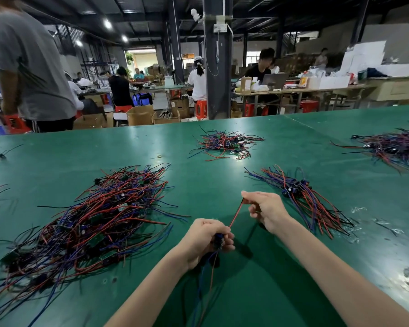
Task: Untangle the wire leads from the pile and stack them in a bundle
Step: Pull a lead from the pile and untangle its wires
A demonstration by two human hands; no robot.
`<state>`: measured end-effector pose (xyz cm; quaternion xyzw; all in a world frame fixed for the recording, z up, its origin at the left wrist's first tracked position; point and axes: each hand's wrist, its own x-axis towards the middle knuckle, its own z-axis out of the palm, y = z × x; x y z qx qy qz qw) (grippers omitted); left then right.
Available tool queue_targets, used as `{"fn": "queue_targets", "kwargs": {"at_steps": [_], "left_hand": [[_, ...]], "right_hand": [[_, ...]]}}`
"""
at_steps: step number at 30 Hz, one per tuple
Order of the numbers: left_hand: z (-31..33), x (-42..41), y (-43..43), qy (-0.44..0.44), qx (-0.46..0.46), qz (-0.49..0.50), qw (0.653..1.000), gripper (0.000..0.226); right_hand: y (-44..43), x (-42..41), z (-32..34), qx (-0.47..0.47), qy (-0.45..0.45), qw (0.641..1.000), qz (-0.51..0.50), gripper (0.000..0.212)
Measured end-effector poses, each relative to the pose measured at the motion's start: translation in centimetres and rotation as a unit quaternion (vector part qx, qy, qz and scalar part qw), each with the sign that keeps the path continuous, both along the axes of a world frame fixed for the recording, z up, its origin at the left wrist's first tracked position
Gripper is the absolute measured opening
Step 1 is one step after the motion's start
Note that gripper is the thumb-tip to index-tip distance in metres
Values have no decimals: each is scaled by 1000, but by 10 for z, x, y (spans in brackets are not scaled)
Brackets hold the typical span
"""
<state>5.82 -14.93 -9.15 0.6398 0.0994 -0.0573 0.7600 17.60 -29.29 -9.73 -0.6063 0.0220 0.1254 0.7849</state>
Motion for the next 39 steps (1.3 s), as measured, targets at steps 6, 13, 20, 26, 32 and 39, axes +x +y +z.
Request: {"fn": "queue_targets", "kwargs": {"at_steps": [6,13,20,26,32,39], "left_hand": [[-2,-1,-1,-35,-1,-4,999,19],[1,-7,-4,-176,-2,-26,984,21],[0,-6,-4,-175,5,-54,983,19],[-5,-2,-2,-122,16,-28,992,21],[-3,-4,-5,-107,27,-28,993,22],[-5,-3,-5,-113,11,-29,993,20]], "right_hand": [[-9,4,8,132,128,981,62,21],[-6,4,11,122,135,976,118,21],[-3,-1,8,79,105,986,103,20],[-9,1,14,137,116,979,94,24],[-9,0,13,159,113,974,116,23],[-7,2,-1,-34,-84,996,5,19]]}}
